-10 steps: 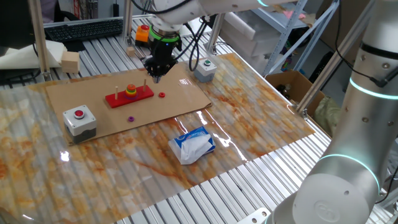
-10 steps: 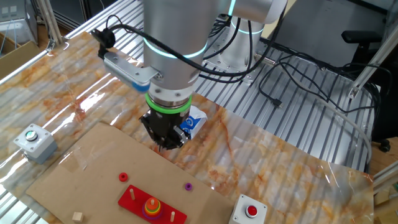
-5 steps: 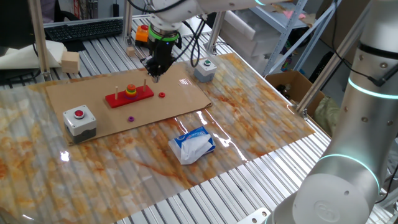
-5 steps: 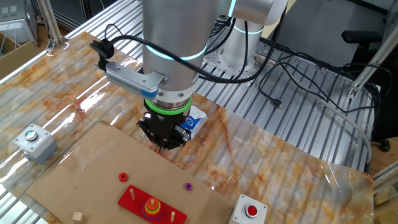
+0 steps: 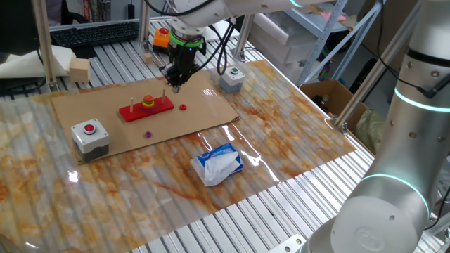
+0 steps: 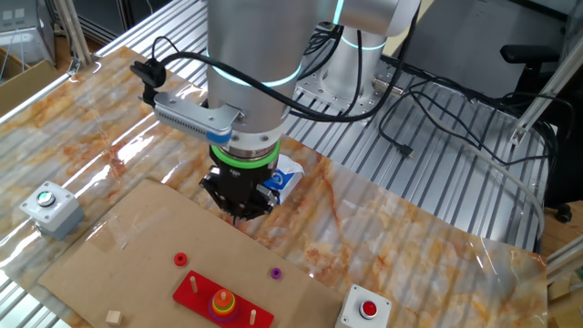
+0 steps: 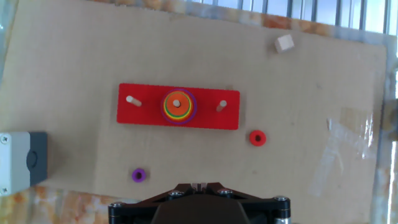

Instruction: Take out one Hanoi block and throw it aside

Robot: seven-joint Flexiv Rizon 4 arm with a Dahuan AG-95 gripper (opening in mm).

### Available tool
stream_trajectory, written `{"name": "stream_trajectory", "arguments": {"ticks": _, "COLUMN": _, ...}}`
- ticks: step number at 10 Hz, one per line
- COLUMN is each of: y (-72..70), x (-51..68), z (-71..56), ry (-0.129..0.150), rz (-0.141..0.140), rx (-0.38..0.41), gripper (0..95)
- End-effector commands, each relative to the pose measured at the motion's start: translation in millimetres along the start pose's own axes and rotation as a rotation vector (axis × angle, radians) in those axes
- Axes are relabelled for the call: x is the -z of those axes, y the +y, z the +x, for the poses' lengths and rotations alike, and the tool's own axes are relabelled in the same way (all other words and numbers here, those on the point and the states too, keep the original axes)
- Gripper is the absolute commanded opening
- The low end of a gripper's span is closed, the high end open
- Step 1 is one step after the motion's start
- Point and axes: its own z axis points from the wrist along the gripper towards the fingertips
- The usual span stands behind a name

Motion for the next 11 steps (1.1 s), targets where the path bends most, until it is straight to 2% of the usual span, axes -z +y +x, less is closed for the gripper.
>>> {"name": "stream_trajectory", "arguments": {"ticks": 1, "y": 1.4, "x": -4.4, "z": -2.1, "ry": -0.032, "rz": -0.001, "rx": -0.015, "gripper": 0.0}}
{"name": "stream_trajectory", "arguments": {"ticks": 2, "y": 2.5, "x": -6.9, "z": -4.2, "ry": -0.043, "rz": 0.001, "rx": -0.021, "gripper": 0.0}}
{"name": "stream_trajectory", "arguments": {"ticks": 3, "y": 4.4, "x": -9.2, "z": -9.8, "ry": -0.068, "rz": 0.003, "rx": -0.043, "gripper": 0.0}}
{"name": "stream_trajectory", "arguments": {"ticks": 4, "y": 7.1, "x": -8.6, "z": -18.7, "ry": -0.08, "rz": 0.004, "rx": -0.06, "gripper": 0.0}}
{"name": "stream_trajectory", "arguments": {"ticks": 5, "y": 8.6, "x": -7.7, "z": -23.1, "ry": -0.081, "rz": 0.004, "rx": -0.066, "gripper": 0.0}}
{"name": "stream_trajectory", "arguments": {"ticks": 8, "y": 17.8, "x": -4.0, "z": -47.5, "ry": -0.08, "rz": 0.003, "rx": -0.102, "gripper": 0.0}}
{"name": "stream_trajectory", "arguments": {"ticks": 11, "y": 18.9, "x": -4.8, "z": -68.5, "ry": -0.079, "rz": 0.002, "rx": -0.115, "gripper": 0.0}}
